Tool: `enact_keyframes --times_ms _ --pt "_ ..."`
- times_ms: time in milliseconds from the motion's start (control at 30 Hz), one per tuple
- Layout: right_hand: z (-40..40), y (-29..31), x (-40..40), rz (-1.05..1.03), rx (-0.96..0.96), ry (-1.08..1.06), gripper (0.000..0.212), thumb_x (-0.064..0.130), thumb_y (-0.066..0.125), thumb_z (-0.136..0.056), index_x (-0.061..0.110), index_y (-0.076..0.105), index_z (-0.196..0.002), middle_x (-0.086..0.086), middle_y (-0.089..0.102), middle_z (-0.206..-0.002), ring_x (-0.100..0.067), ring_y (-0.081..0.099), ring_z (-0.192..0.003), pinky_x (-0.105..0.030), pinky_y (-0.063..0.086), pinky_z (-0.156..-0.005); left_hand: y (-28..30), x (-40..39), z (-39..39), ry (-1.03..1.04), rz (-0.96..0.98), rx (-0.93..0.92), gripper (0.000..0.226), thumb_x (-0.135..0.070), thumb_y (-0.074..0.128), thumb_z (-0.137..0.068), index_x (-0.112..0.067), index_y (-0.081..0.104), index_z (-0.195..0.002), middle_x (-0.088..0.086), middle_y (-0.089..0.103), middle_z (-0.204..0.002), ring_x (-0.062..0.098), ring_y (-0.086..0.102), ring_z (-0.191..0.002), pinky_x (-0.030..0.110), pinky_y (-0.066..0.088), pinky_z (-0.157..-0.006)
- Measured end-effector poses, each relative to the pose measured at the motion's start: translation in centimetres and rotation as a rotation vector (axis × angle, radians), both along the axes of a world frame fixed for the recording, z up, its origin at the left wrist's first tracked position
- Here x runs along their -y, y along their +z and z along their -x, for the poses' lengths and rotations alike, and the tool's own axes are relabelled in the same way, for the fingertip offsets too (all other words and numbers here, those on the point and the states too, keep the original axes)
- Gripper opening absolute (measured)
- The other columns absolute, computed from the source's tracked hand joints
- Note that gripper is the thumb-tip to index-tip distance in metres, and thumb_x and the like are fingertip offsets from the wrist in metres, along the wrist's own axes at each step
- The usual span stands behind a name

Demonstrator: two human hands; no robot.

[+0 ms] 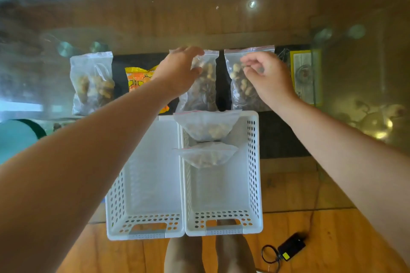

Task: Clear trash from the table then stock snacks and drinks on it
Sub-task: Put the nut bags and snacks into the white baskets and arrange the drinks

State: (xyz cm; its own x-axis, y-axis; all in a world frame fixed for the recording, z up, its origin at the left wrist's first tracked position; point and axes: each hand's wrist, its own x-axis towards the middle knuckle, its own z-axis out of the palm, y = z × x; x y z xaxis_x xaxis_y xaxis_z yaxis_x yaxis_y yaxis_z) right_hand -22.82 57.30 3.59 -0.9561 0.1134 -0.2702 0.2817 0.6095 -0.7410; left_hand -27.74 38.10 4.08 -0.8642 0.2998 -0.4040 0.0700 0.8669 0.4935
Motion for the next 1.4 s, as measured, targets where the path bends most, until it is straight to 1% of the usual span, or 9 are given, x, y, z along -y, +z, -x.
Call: enact_keyframes --times_ms 133,267,433,667,800,900,1033,1267,1400 --pt "4.2 -3.6 -1.1 -0.334 0.103 0.204 0.048 0.012 0.055 -0.088 0.017 0.044 -0.134 -0.004 0.034 -0.149 -0.024 0.033 -0.136 -0.038 0.031 -0.107 -3.1 -0.7 2.9 -0.119 0.252 0.047 0.052 -0.01 0.045 -0.096 -0.021 0.03 -0.144 0.003 0.031 -0.152 0.028 0.028 -0.139 0.046 0.027 -0.11" --pt "6.7 -5.8 -1.3 -0.561 0.262 0.348 0.062 0.022 0.049 -0.093 0.021 0.018 -0.146 -0.009 0.021 -0.155 -0.027 0.008 -0.145 -0.049 0.003 -0.115 -4.7 -0.7 4.4 -0.185 0.391 0.036 0.055 -0.006 0.046 -0.094 -0.021 0.029 -0.144 0.006 0.038 -0.148 0.03 0.033 -0.136 0.044 0.021 -0.112" --pt "7.2 -6.0 -1.4 -0.702 0.188 0.315 0.041 0.021 0.048 -0.093 0.016 0.042 -0.134 -0.013 0.054 -0.131 -0.034 0.041 -0.127 -0.046 0.011 -0.114 -4.3 -0.5 4.7 -0.144 0.346 -0.007 0.035 -0.009 0.048 -0.094 -0.018 0.051 -0.128 0.008 0.052 -0.132 0.03 0.048 -0.121 0.039 0.03 -0.102" --pt "4.5 -1.1 -2.2 -0.319 0.189 0.098 0.018 0.017 0.059 -0.085 0.004 0.072 -0.083 -0.011 0.07 -0.086 -0.03 0.063 -0.087 -0.036 0.051 -0.081 0.7 -0.1 3.5 -0.009 0.123 0.084 0.018 -0.02 0.069 -0.082 -0.016 0.068 -0.099 0.005 0.065 -0.112 0.028 0.059 -0.103 0.038 0.049 -0.087" --pt "0.7 3.2 -3.1 -0.198 0.126 0.077 0.009 0.014 0.069 -0.076 0.016 0.074 -0.083 0.004 0.064 -0.074 -0.019 0.064 -0.078 -0.029 0.049 -0.07 5.0 0.4 1.8 -0.032 -0.008 0.101 0.014 -0.02 0.077 -0.073 -0.015 0.074 -0.086 0.002 0.068 -0.087 0.022 0.063 -0.091 0.039 0.052 -0.085" --pt "-1.7 5.6 -3.7 -0.091 0.082 0.051 0.009 0.012 0.072 -0.074 0.017 0.074 -0.08 0.003 0.067 -0.071 -0.015 0.062 -0.071 -0.034 0.05 -0.07 7.1 0.5 0.6 -0.017 -0.08 0.084 0.005 -0.022 0.076 -0.074 -0.022 0.073 -0.077 -0.003 0.065 -0.076 0.014 0.06 -0.079 0.026 0.049 -0.075" --pt "-2.2 7.6 -4.8 -0.009 -0.047 -0.109 0.008 0.027 0.067 -0.068 0.032 0.069 -0.073 0.025 0.061 -0.056 0.005 0.052 -0.057 -0.021 0.039 -0.058 8.3 0.9 0.6 0.081 -0.142 0.003 0.016 -0.027 0.076 -0.072 -0.034 0.064 -0.065 -0.014 0.062 -0.066 -0.002 0.054 -0.063 0.005 0.041 -0.059" --pt "-1.6 2.8 -6.1 -0.129 0.122 -0.351 0.008 0.012 0.068 -0.076 0.014 0.072 -0.083 -0.003 0.069 -0.08 -0.017 0.059 -0.076 -0.032 0.049 -0.076 3.7 0.6 0.2 0.436 0.089 -0.013 0.016 -0.024 0.068 -0.079 -0.014 0.075 -0.09 0.01 0.07 -0.092 0.028 0.062 -0.085 0.034 0.053 -0.079" --pt "-2.9 1.4 -3.2 -0.032 0.121 -0.165 0.011 0.013 0.069 -0.074 0.024 0.071 -0.077 0.018 0.058 -0.064 -0.001 0.055 -0.062 -0.014 0.045 -0.06 2.9 -1.7 -0.6 0.338 -0.012 0.15 0.012 -0.027 0.073 -0.075 -0.021 0.075 -0.086 0.002 0.07 -0.094 0.02 0.062 -0.088 0.029 0.051 -0.081"
